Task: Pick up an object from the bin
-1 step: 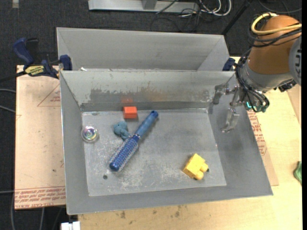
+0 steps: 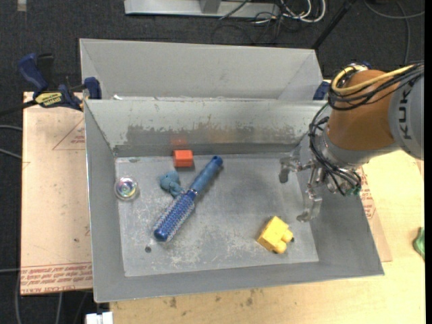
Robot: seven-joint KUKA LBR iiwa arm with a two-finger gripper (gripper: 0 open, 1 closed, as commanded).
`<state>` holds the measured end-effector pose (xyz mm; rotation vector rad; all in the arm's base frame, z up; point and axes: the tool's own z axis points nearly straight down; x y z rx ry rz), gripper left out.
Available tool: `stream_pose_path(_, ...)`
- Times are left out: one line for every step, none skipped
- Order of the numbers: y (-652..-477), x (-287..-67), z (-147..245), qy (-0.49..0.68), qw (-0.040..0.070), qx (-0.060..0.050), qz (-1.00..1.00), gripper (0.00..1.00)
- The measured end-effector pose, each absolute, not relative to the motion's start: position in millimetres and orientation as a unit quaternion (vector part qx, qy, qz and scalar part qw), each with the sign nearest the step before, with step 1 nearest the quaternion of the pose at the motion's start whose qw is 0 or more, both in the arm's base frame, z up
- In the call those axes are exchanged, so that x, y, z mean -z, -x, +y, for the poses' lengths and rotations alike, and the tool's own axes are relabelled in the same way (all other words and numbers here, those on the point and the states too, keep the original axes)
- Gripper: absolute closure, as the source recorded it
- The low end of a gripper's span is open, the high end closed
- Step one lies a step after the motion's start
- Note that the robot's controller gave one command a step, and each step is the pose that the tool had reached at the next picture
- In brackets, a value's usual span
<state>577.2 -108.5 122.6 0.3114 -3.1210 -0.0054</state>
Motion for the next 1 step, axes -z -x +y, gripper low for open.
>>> stream_pose_path(-497.8, -70.4, -73.9, -0.282, -0.003, 0.000, -0.959, 0.00)
